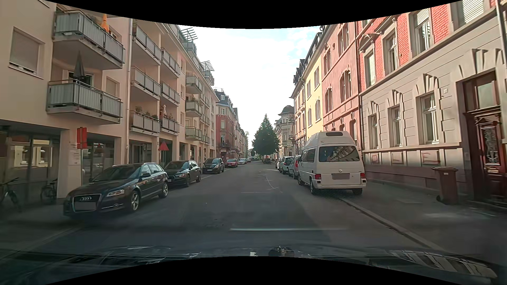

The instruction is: Follow the waypoints while adhering to traffic rules and regulations

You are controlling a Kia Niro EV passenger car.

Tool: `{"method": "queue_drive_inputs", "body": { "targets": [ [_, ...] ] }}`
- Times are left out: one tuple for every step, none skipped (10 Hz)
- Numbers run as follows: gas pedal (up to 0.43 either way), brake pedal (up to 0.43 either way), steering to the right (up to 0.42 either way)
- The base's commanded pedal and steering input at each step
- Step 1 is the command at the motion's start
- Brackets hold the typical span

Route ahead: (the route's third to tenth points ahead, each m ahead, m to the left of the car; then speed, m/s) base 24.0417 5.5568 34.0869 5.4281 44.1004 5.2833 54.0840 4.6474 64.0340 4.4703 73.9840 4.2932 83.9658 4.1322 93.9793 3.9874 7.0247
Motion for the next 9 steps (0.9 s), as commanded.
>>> {"method": "queue_drive_inputs", "body": {
  "targets": [
    [0.15, 0.0, 0.0],
    [0.138, 0.0, 0.0],
    [0.138, 0.0, 0.0],
    [0.13, 0.0, 0.0],
    [0.13, 0.0, 0.0],
    [0.11, 0.0, 0.001],
    [0.11, 0.0, 0.003],
    [0.098, 0.0, 0.003],
    [0.098, 0.0, 0.002]
  ]
}}
